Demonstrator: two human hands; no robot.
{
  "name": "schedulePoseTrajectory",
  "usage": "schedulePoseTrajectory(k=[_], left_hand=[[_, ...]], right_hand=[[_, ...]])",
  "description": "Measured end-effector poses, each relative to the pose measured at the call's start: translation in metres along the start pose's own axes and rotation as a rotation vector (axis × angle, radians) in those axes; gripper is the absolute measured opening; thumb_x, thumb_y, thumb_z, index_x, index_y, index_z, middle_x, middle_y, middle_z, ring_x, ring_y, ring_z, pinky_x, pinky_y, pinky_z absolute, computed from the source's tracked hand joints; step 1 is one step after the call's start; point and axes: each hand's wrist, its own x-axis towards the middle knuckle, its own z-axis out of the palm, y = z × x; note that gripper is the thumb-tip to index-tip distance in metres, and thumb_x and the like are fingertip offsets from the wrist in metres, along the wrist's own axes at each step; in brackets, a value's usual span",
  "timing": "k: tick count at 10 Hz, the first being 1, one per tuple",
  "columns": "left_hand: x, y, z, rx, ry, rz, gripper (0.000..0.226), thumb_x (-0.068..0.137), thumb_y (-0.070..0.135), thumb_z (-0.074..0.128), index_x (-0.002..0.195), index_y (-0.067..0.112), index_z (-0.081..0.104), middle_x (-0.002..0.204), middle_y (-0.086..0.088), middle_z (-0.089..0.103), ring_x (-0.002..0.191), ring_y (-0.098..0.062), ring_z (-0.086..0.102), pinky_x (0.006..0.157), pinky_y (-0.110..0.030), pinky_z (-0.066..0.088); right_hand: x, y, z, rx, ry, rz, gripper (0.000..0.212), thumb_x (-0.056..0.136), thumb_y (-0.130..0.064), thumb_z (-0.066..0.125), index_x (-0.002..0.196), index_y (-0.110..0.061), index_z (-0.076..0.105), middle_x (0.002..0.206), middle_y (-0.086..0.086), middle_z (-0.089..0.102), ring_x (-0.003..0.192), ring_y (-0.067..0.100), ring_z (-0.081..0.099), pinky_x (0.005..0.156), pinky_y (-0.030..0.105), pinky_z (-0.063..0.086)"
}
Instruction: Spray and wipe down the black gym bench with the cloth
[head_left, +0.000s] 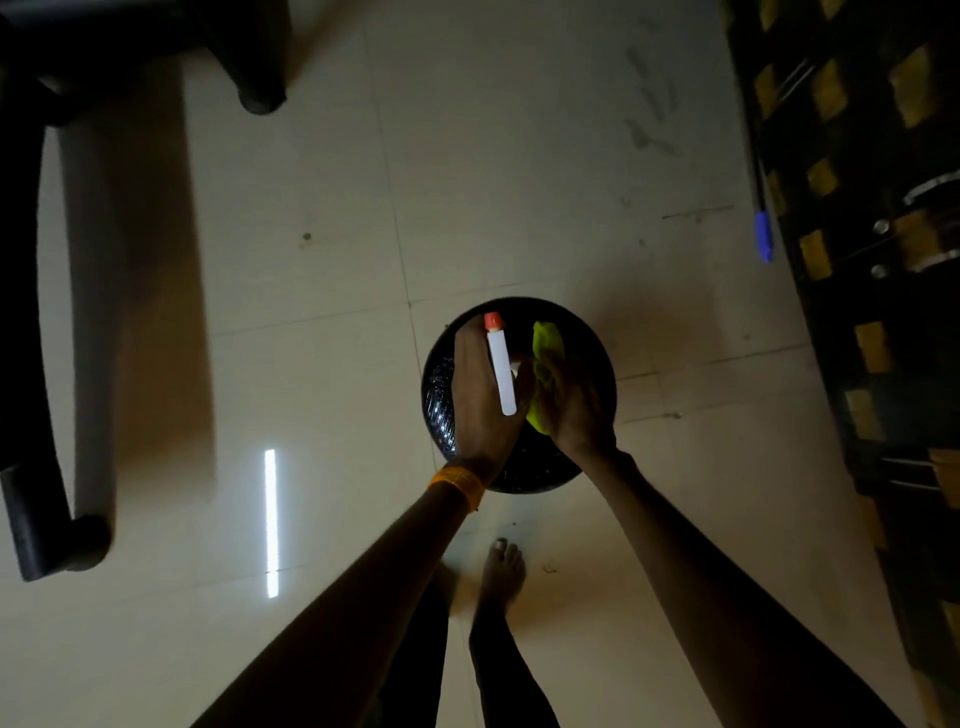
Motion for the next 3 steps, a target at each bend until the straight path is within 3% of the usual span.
schedulePoseTrajectory(k=[1,2,3], left_hand=[[0.004,0.001,-0.01,0.111,-0.027,0.11,0.051,0.085,0.012,0.074,0.13,-0.002,0.055,0.127,-0.014,0.058,0.112,-0.012,0.056,0.099,-0.006,0.04],[0.002,0.005,-0.03,0.209,-0.115,0.126,0.075,0.079,-0.002,0.078,0.147,-0.002,0.047,0.145,-0.011,0.052,0.134,-0.025,0.052,0.108,-0.013,0.042],[-0.008,0.014,-0.054,0.199,-0.206,0.083,0.097,0.079,-0.01,0.073,0.162,0.008,0.027,0.165,-0.01,0.037,0.152,-0.028,0.036,0.121,-0.04,0.041]], right_hand=[[-0.007,-0.014,-0.016,-0.11,-0.004,0.147,0.062,0.099,-0.034,0.051,0.157,-0.02,0.034,0.164,0.012,0.032,0.151,0.035,0.03,0.124,0.047,0.028],[-0.018,-0.036,-0.038,-0.167,0.033,0.197,0.064,0.098,-0.046,0.053,0.157,-0.031,0.032,0.165,0.006,0.028,0.147,0.034,0.033,0.11,0.05,0.041],[-0.026,-0.055,-0.063,-0.218,0.07,0.168,0.061,0.099,-0.035,0.056,0.156,-0.031,0.033,0.162,0.005,0.031,0.141,0.034,0.04,0.099,0.046,0.047]])
